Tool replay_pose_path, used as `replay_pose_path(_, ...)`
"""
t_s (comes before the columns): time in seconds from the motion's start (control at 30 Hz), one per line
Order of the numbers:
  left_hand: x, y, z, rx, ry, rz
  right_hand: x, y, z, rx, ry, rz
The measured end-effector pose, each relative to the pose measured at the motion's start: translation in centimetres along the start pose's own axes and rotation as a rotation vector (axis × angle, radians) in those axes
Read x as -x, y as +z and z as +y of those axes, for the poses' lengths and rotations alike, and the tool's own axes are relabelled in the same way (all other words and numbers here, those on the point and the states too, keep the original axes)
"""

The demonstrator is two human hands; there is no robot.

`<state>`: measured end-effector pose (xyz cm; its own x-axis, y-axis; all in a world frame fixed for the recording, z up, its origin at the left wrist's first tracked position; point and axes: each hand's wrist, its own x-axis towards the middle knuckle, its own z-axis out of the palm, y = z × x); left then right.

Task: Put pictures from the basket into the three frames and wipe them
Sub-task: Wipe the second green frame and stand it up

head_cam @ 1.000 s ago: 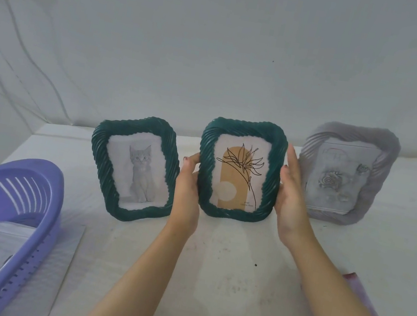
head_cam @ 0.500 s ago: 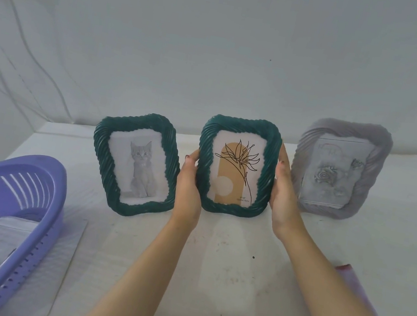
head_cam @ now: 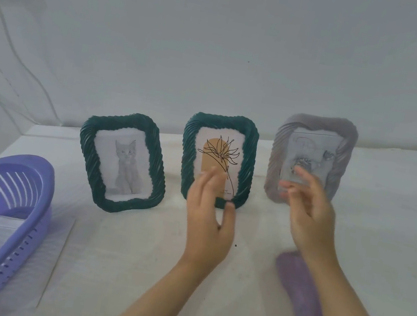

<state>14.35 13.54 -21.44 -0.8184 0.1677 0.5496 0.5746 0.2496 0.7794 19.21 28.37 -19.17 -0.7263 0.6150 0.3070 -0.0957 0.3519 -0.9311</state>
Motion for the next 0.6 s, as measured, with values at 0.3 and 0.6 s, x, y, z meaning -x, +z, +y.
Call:
replay_pose_path(0.3,-2.3,6.6,4.4,0.118,-0.145,-0.45,-4.4,-6.0,1.2,-0.066,0.203,0.135)
replay_pose_path(0.6,-4.0,7.8,4.9,0.184,-0.374,-0.457,-4.3,-7.0,1.4,-0.103,0.208,0.084)
